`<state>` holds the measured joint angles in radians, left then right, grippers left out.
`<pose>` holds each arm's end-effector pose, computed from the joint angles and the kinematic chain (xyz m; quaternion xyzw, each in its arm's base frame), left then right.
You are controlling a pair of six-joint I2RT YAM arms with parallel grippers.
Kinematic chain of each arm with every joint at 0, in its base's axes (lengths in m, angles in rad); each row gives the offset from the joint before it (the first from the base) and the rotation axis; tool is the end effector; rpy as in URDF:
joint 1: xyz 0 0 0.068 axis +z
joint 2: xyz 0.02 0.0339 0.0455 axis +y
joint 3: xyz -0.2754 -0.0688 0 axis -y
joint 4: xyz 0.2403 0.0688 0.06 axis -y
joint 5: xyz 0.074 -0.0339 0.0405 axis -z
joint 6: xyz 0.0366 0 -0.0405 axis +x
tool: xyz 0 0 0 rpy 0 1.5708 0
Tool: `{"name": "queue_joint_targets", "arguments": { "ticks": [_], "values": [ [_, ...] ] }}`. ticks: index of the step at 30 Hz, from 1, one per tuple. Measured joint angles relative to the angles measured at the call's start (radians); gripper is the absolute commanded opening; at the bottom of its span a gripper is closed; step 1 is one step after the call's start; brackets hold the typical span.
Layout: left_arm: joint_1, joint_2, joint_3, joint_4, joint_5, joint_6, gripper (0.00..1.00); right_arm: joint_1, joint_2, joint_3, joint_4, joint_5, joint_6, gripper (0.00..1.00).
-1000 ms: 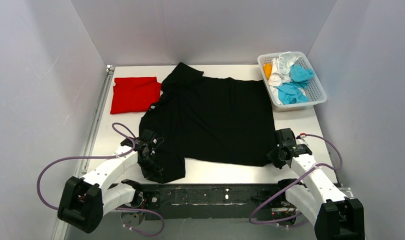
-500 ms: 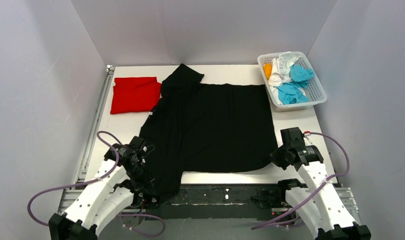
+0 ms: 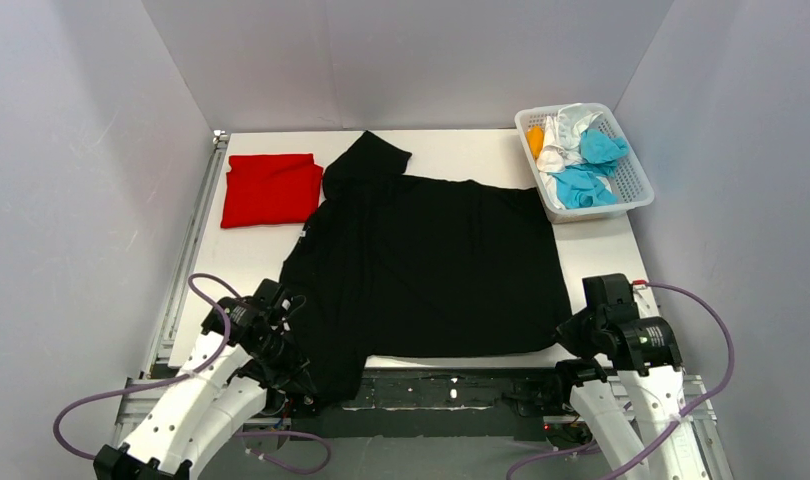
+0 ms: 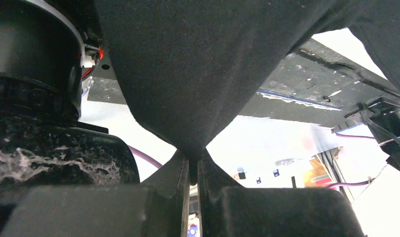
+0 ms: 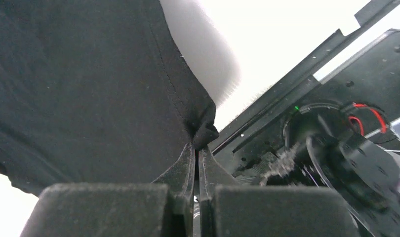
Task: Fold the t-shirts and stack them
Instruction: Fold the flattened tshirt in 1/3 of the way
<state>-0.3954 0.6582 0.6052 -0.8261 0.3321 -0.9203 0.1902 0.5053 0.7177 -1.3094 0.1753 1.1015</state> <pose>0.1011 -0.0551 0.2455 -0.1866 0.9106 -0.3275 0.1695 0.0518 0.0035 0.2582 0.4446 0.8605 0.0728 0.2379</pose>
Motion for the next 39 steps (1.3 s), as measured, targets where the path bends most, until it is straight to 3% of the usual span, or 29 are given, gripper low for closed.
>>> {"name": "queue_joint_targets", "arguments": {
  "ticks": [9,16,23,28,39],
  "values": [
    [0.0,0.094,0.019,0.021,0.004,0.016,0.0,0.0,-0.016,0.084,-0.096,0.038,0.022,0.01],
    [0.0,0.258,0.052,0.16,0.001,0.019,0.0,0.0,0.055,-0.006,0.016,0.024,0.02,0.01],
    [0.002,0.406,0.211,0.282,-0.034,0.022,0.0,0.0,0.255,0.0,0.186,0.042,-0.032,0.01],
    [0.029,0.597,0.39,0.323,-0.04,0.051,0.0,-0.003,0.395,0.075,0.272,0.071,-0.078,0.01],
    [0.116,0.934,0.707,0.284,-0.107,0.093,0.0,-0.109,0.637,0.174,0.481,0.072,-0.138,0.01]
  ]
}}
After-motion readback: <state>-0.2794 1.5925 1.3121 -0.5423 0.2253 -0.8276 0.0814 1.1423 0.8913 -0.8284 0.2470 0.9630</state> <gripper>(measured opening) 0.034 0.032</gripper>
